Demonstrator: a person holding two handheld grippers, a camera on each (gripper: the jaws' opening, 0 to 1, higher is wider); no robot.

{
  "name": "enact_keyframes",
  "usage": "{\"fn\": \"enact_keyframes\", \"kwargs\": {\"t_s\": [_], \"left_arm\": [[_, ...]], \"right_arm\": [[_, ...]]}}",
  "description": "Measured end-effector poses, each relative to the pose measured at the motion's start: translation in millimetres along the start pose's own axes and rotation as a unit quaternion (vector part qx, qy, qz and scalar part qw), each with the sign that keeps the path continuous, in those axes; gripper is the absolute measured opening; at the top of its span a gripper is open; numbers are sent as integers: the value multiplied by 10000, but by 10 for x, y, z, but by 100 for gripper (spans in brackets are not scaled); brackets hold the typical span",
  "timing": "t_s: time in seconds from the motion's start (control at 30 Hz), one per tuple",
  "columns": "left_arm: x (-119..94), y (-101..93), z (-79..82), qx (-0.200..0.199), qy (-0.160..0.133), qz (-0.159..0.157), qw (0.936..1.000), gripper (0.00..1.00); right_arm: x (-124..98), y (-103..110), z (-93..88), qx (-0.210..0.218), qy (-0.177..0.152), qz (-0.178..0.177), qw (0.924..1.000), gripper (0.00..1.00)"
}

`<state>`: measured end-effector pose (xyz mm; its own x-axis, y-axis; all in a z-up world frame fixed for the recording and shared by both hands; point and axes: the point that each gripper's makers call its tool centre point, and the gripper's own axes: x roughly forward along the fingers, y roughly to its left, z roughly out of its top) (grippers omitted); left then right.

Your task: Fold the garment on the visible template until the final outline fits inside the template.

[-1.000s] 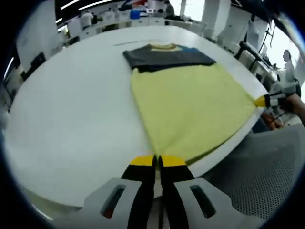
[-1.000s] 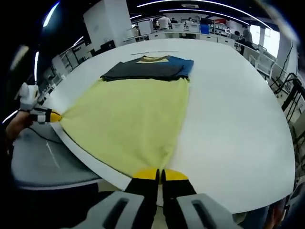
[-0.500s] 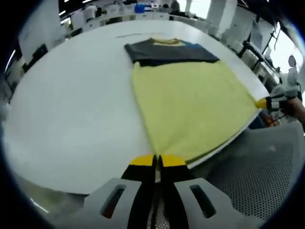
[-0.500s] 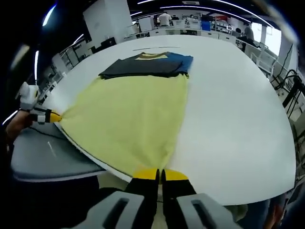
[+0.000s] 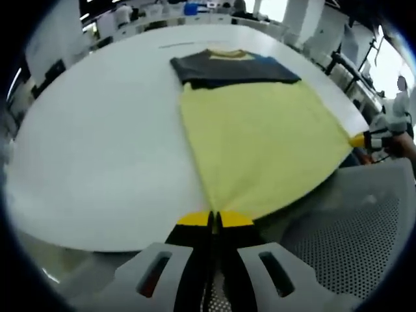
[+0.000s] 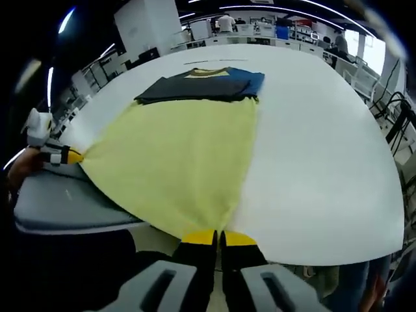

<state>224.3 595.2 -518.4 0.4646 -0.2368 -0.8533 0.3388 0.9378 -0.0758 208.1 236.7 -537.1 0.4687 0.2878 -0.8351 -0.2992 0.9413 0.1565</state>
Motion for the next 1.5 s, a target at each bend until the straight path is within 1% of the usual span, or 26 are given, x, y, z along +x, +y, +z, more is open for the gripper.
{"fn": "enact_keyframes", "kwargs": {"t_s": [0.1,0.13,0.2,0.33,0.47,0.6,0.73,0.9,1.0,1.1,1.13,1.17,1.33,1.47,1.5], "left_arm": [[-14,-7,-9,12,6,-9,10000,0],[-22,-26,-21,115,9,-51,9999,0],[-34,-51,-43,187,67,-72,9998,0],[-89,-64,-58,311,111,-73,9994,0],[-130,-61,-29,222,49,-99,9997,0],[-178,-60,16,171,-25,-129,9998,0],[-241,-60,119,336,-100,-143,9993,0],[-297,-47,272,353,-228,-127,9990,0],[-339,-50,355,345,-325,-148,9988,0],[-375,-43,413,354,-365,-144,9986,0],[-403,-32,461,370,-399,-130,9984,0],[-409,-29,474,372,-409,-128,9984,0],[-448,13,642,252,-541,-167,9981,0],[-481,55,813,79,-743,-258,9969,0],[-481,73,849,44,-751,-268,9968,0]], "right_arm": [[-36,20,4,-28,1,2,10000,0],[-58,16,14,-85,-20,-60,9999,0],[-95,32,9,-217,7,-91,9997,0],[-171,60,-16,-222,50,-68,9997,0],[-200,72,-2,-203,-4,-69,9998,0],[-235,66,60,-205,-81,-109,9997,0],[-276,58,142,-277,-122,-154,9994,0],[-365,44,312,-271,-313,-160,9990,0],[-417,53,415,-137,-420,-70,9990,0],[-462,60,495,-188,-487,-70,9986,0],[-492,61,553,-211,-540,-70,9983,0],[-507,61,582,-217,-566,-76,9981,0],[-544,39,722,-215,-630,-90,9977,0],[-552,17,828,-254,-682,-120,9973,0],[-551,7,872,-234,-709,-124,9971,0]]}}
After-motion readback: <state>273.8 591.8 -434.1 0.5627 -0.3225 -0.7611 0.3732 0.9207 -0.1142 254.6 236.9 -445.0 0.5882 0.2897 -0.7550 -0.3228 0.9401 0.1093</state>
